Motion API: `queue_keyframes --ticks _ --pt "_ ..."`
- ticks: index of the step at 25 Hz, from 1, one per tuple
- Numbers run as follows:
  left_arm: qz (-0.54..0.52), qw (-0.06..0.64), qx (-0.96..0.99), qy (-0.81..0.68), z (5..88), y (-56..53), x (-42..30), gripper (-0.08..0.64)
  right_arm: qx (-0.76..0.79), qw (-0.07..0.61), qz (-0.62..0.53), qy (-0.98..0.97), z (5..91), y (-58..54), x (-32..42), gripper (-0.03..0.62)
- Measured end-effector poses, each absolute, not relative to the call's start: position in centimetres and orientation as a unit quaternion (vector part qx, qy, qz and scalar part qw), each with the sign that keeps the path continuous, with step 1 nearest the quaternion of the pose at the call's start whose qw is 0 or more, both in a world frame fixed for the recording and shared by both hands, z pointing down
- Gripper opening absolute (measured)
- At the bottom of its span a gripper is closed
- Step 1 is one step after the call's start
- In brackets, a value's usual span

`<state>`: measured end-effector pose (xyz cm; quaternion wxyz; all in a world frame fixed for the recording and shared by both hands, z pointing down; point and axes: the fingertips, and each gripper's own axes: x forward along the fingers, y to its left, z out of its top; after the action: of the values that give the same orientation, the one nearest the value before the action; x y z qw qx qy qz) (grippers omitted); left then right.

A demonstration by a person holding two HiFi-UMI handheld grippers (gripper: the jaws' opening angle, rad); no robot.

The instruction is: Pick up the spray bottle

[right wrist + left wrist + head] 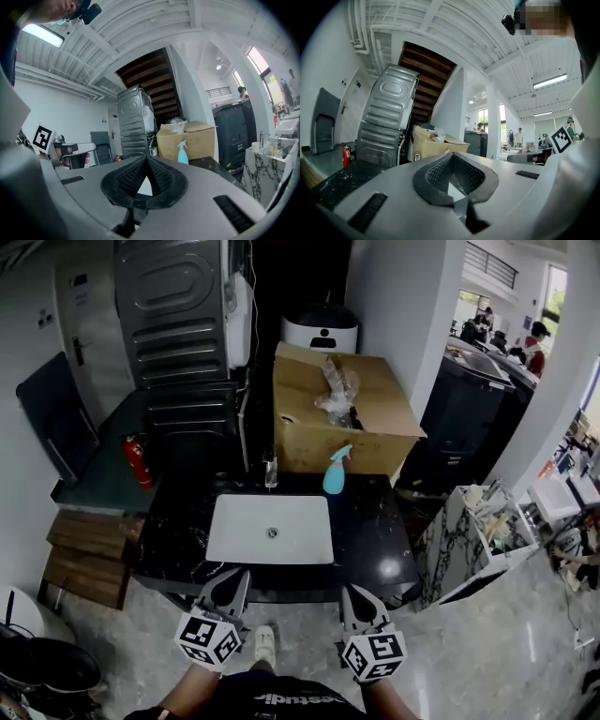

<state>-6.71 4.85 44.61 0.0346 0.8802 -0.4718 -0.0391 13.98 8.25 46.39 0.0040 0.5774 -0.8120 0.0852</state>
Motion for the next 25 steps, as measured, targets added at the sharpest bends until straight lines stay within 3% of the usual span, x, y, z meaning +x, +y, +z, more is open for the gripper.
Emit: queue_keyframes --ticks 25 --pt "-0.069 0.026 0.906 -0.417 42.8 -22.9 -11.1 0.015 0.602 0.000 0.045 -0.797 42.4 -16.8 8.1 0.038"
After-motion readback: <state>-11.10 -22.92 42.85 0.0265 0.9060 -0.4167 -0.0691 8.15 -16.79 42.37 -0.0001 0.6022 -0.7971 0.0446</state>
